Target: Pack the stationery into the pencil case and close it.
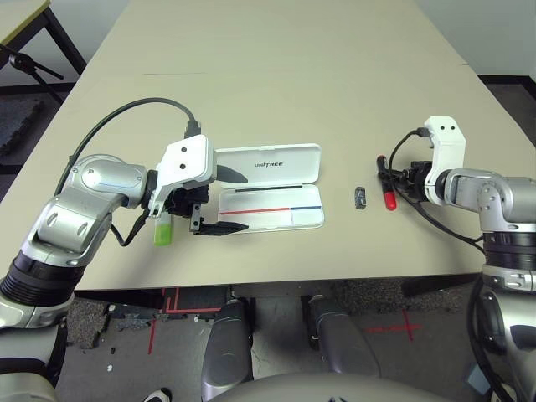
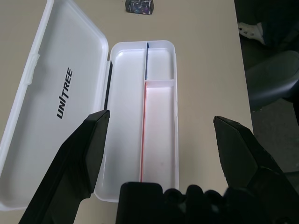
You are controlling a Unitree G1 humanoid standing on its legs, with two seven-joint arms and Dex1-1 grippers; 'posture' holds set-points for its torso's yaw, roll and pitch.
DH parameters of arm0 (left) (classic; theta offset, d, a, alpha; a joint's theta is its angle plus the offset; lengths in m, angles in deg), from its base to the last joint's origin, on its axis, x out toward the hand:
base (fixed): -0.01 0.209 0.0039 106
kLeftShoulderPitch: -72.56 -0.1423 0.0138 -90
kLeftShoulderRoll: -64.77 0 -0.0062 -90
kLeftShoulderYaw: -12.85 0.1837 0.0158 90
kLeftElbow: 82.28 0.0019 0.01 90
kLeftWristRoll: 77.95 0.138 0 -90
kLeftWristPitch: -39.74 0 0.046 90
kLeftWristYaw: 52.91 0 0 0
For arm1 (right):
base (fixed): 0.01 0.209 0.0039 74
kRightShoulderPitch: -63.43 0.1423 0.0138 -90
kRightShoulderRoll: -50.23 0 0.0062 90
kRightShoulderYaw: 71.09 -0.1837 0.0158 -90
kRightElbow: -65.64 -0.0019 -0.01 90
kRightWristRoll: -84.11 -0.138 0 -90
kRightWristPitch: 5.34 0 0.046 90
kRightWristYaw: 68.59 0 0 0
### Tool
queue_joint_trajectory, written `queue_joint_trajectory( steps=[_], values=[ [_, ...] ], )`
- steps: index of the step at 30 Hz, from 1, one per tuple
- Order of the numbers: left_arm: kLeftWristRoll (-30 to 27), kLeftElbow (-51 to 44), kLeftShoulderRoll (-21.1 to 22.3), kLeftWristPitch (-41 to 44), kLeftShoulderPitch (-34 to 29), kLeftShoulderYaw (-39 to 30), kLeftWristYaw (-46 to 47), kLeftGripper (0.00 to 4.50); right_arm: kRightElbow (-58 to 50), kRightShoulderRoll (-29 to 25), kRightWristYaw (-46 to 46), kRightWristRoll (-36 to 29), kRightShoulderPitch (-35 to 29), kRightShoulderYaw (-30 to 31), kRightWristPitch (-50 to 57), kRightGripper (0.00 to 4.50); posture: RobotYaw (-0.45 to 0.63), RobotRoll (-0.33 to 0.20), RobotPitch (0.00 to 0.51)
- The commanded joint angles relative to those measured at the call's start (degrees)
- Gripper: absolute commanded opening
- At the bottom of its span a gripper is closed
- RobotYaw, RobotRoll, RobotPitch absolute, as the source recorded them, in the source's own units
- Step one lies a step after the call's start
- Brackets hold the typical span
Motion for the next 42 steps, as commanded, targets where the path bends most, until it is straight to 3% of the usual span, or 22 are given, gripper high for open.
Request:
queue_joint_trajectory(
  steps=[1,9,15,21,28,42],
  values=[
    [0.77,-0.73,1.27,-0.58,-0.88,0.14,-0.51,4.5,0.56,-2.58,1.53,0.54,0.48,1.71,0.84,0.54,-0.13,0.0,0.172],
    [0.46,-0.89,2.39,-0.46,-1.25,-0.43,-0.56,4.5,-1.43,-11.45,11.81,1.1,3.04,8.13,-5.76,0.47,-0.12,0.0,0.173],
    [0.37,-0.81,3.17,-0.39,-1.51,-0.68,-0.44,4.5,-4.51,-19.22,29.12,2.29,4.83,15.85,-19.29,0.47,-0.11,0.0,0.172],
    [0.35,-0.06,4.05,-0.59,-1.42,-0.92,-0.85,4.5,-6.82,-22.24,47.42,2.59,9.6,22.63,-29.6,0.47,-0.12,0.0,0.171],
    [0.72,0.63,4.5,-0.96,-1.05,-0.86,-1.13,4.5,-7.11,-17.56,58.88,4.56,18.65,29.9,-33.75,0.47,-0.11,0.0,0.173],
    [0.09,-1.68,5.59,0.84,-3.23,-2.21,-0.06,4.5,-3.85,-1.01,53.15,13.23,21.87,37.81,-34.05,0.47,-0.07,0.0,0.182]
  ],
)
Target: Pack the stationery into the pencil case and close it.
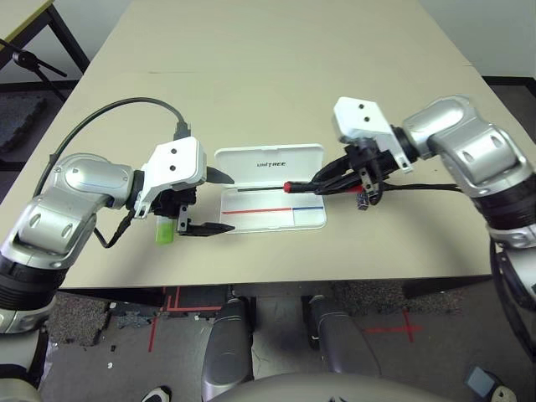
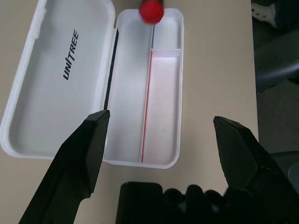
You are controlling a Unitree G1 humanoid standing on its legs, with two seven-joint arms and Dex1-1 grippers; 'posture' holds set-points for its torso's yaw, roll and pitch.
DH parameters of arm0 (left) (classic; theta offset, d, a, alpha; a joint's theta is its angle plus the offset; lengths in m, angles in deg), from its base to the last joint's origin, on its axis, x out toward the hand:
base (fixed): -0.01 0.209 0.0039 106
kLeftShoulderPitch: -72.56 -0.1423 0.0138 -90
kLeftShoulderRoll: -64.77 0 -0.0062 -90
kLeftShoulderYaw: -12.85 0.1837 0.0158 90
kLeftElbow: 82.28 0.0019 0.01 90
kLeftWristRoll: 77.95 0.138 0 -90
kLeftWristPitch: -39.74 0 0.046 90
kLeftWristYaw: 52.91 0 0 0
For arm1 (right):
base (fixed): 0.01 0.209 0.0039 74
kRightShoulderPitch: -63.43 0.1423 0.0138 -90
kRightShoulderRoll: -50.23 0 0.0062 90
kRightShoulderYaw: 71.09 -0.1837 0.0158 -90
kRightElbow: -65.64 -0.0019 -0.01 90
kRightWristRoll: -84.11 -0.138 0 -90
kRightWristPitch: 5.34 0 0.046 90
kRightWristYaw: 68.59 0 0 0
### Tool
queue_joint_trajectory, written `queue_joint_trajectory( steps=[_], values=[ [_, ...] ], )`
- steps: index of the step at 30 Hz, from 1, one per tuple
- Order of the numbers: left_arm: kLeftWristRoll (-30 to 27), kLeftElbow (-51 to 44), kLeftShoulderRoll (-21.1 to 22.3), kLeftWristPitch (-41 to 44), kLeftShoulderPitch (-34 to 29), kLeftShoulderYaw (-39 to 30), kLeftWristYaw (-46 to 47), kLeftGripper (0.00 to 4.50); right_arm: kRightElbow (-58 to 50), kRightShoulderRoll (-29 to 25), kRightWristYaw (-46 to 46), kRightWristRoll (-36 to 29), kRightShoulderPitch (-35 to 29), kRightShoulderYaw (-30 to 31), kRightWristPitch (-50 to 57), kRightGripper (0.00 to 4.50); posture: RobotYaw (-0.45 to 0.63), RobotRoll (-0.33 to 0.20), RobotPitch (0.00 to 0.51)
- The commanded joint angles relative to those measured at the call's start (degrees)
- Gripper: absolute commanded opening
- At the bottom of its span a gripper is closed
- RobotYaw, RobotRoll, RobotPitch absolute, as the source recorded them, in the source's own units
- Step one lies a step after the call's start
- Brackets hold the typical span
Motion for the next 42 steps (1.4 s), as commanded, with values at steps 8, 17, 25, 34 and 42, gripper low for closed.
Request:
queue_joint_trajectory(
  steps=[8,17,25,34,42],
  values=[
    [0.05,-2.48,0.5,1.12,-1.36,-0.4,0.76,4.5,3.95,8.74,-6.84,7.51,0.21,4.88,-2.72,0.47,-0.05,0.0,0.183],
    [-0.09,-3.65,0.3,1.96,-2.31,-0.66,1.82,4.5,8.68,12.64,-10.86,13.51,-0.08,6.79,-8.84,0.47,-0.05,0.0,0.177],
    [-0.44,-4.41,0.27,2.93,-2.59,-0.81,2.64,4.5,12.25,15.37,-13.76,17.45,-1.19,7.15,-12.32,0.47,-0.04,0.0,0.172],
    [-1.86,-4.97,0.2,6.07,-4.44,-2.68,4.8,4.5,13.69,15.56,-13.75,16.04,-1.73,3.47,-16.11,3.36,-0.04,0.0,0.181],
    [-2.44,-5.98,0.09,16.29,-5.6,-6.14,12.19,4.5,2.07,7.5,-0.75,2.72,-4.69,-3.66,-6.17,4.47,-0.03,0.0,0.187]
  ],
)
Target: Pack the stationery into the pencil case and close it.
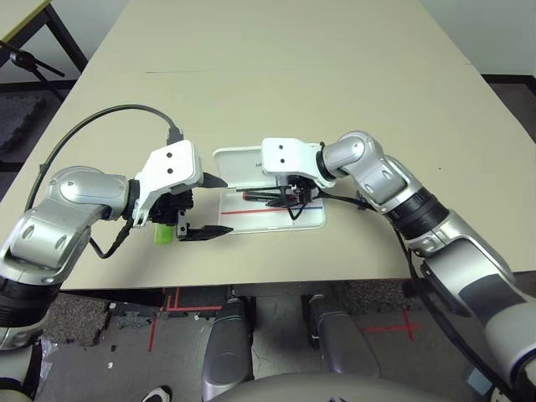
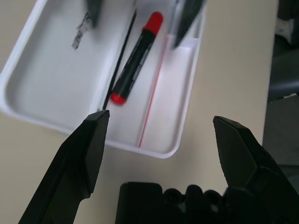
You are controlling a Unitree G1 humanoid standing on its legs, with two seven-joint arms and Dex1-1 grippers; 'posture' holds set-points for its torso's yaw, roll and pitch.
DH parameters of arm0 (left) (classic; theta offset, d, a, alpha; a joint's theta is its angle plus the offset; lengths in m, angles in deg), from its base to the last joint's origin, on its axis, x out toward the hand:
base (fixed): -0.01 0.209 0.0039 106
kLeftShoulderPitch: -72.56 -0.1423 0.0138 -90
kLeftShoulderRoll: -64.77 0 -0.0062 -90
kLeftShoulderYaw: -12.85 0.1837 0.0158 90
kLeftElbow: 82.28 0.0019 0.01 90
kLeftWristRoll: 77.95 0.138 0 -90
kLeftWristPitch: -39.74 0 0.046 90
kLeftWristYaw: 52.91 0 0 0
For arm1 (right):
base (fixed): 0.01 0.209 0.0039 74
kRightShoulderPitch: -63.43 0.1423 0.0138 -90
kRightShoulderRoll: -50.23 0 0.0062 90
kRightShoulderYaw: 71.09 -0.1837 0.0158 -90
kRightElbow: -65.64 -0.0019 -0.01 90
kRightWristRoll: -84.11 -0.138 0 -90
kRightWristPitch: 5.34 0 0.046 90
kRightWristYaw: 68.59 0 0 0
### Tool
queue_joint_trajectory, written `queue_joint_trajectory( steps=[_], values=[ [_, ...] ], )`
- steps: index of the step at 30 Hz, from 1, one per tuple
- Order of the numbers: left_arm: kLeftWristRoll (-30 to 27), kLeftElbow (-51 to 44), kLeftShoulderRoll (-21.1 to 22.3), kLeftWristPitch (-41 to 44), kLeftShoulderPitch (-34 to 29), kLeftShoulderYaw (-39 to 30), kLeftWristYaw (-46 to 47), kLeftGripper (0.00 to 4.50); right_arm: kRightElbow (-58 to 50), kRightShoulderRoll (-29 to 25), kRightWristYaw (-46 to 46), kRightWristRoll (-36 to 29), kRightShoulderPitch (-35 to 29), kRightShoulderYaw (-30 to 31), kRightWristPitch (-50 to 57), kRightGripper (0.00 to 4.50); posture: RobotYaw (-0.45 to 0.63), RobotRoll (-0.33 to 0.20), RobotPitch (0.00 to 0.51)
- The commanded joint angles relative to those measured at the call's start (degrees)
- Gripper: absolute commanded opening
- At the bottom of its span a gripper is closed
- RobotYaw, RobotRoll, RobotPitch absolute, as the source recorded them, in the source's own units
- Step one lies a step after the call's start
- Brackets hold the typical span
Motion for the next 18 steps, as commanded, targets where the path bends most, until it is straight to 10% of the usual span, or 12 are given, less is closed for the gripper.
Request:
queue_joint_trajectory(
  steps=[1,18],
  values=[
    [-1.05,-1.45,-0.14,6.94,-0.27,-2.69,4.86,4.5,-5.76,-3.98,5.04,-6.49,-1.56,-3.82,5.82,4.47,-0.02,0.0,0.188],
    [-0.97,-4.39,-6.56,41.61,0.66,-13.8,29.88,4.5,-11.65,-16.35,8.42,-15.84,-5.97,-10.74,12.67,4.47,0.02,0.0,0.207]
  ],
)
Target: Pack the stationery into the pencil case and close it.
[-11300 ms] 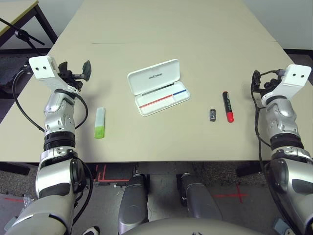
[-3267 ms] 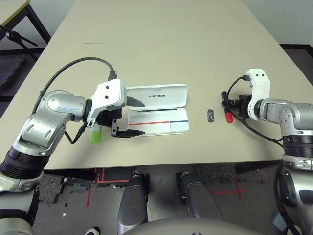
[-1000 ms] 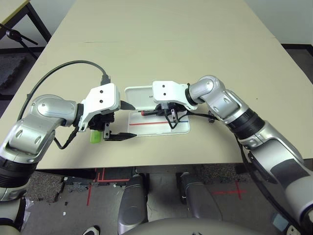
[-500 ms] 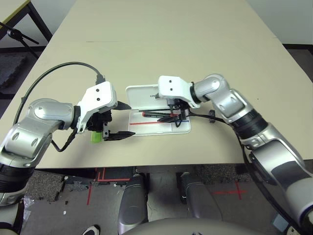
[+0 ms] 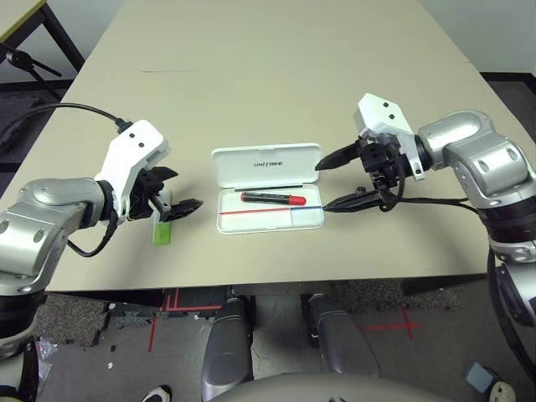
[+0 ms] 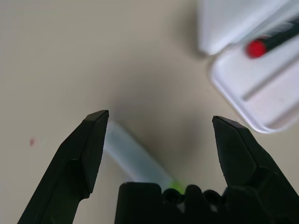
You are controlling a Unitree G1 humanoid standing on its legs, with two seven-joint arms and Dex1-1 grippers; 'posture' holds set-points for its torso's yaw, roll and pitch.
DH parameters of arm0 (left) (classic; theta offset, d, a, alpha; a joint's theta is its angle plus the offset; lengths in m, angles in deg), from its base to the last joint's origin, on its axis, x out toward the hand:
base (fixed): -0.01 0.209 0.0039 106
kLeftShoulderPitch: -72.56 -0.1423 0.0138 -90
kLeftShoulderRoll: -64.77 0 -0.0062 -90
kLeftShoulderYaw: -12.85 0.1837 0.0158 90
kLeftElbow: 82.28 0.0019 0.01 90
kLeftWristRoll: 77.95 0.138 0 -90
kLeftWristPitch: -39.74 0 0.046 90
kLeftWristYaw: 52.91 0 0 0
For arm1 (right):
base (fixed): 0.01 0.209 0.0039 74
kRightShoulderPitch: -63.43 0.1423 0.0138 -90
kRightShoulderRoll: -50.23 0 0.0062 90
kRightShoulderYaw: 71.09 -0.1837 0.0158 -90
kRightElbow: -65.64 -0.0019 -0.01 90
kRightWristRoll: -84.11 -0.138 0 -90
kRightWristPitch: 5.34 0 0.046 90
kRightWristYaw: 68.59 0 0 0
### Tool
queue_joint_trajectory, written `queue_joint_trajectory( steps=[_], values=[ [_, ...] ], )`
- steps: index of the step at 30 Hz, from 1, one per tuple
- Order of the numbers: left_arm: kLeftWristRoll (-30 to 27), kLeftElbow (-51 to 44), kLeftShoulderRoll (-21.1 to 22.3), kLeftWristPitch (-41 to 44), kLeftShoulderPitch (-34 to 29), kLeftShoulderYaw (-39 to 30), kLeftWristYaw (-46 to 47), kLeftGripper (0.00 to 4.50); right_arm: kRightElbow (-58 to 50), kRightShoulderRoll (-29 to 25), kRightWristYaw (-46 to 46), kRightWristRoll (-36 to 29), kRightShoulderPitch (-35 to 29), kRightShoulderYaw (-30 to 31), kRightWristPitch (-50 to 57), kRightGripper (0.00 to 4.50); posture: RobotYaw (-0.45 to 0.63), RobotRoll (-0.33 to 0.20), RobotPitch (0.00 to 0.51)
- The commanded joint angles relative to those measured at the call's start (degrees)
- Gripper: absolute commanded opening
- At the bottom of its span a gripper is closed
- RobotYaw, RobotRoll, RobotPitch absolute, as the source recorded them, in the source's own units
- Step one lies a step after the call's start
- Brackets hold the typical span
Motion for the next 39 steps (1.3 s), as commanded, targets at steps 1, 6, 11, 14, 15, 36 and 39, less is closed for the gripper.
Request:
queue_joint_trajectory(
  steps=[1,6,11,14,15,36,39],
  values=[
    [0.63,-0.06,-2.4,6.82,2.35,-2.87,5.41,4.5,-1.36,0.02,-0.87,-0.73,-0.68,0.0,-0.23,4.47,0.02,0.0,0.207],
    [2.72,-0.56,-7.93,16.57,4.9,-4.61,12.78,4.5,-0.62,1.31,-2.27,-0.46,-0.61,0.45,-1.35,4.47,0.03,0.0,0.209],
    [2.34,-2.15,-10.75,20.07,4.65,-5.69,15.92,4.5,-0.14,1.42,-2.72,0.02,-0.75,0.96,-2.22,4.47,0.03,0.0,0.21],
    [2.01,-3.68,-11.66,20.14,3.35,-5.72,17.43,4.5,0.01,1.49,-3.02,0.12,-0.79,1.08,-2.52,4.47,0.03,0.0,0.211],
    [1.98,-3.83,-11.99,20.14,2.88,-6.02,17.94,4.5,-0.04,1.58,-3.15,0.07,-0.85,1.07,-2.57,4.47,0.03,0.0,0.212],
    [1.27,0.09,-16.29,20.14,-1.03,-5.73,23.68,4.32,-0.74,2.15,-5.24,0.59,-1.77,1.79,-3.3,4.49,0.01,0.0,0.214],
    [1.19,0.53,-17.15,20.14,-0.71,-6.07,23.34,3.54,-0.54,2.25,-5.72,0.73,-1.7,1.79,-3.33,4.5,0.0,0.0,0.211]
  ],
)
